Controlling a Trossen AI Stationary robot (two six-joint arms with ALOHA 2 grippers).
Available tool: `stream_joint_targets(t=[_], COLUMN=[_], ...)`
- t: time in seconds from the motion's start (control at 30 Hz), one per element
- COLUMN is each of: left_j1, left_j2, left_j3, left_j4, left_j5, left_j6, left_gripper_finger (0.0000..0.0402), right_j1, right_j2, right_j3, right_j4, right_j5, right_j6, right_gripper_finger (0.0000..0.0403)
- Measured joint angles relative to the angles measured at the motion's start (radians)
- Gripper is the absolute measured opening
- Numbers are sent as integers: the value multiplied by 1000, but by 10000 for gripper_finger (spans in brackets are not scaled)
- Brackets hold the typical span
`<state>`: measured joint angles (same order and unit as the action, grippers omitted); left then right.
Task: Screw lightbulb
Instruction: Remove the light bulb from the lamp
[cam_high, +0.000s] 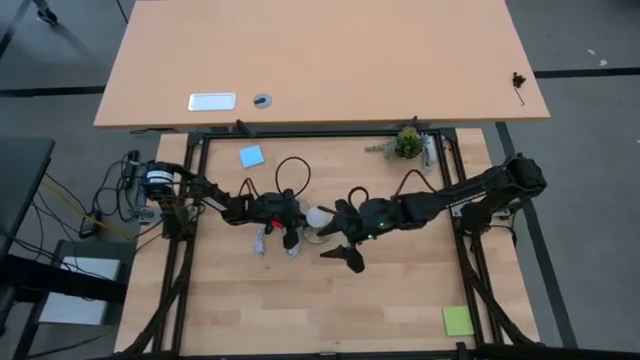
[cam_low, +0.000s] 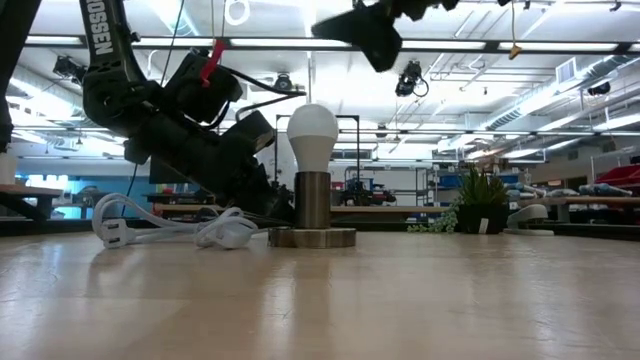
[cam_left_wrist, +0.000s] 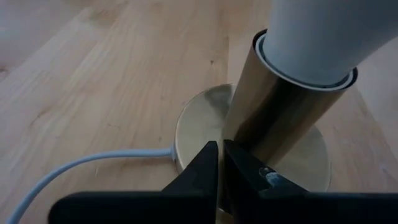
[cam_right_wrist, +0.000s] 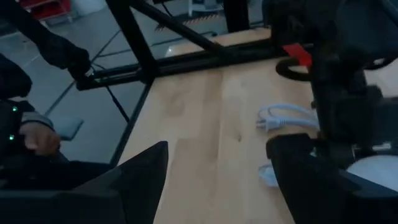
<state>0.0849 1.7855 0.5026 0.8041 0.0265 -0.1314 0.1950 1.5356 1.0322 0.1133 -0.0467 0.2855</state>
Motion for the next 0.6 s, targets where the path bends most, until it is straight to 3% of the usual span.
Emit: stream_joint_targets(t=[0.1,0.17,0.4,0.6], left_j1=[0,0,0,-1], left_j2=[-12,-28,-176,-320], left_j3=[0,1,0,0], left_j4=[-26,-56,-240,-363], left_j5=[0,-2,-91,-101], left_j6=[0,10,59,76], left_gripper_finger=[31,31,31,30], right_j1=[14,25,38,26], right_j2=[-5,-15,-68,-74], right_j3=[2,2,1,-50], right_j4=[25,-2,-140,-202], right_j5=[39,89,157,218], right_j6=[-13,-35,-159,-185], right_gripper_finger=[275,243,27,8])
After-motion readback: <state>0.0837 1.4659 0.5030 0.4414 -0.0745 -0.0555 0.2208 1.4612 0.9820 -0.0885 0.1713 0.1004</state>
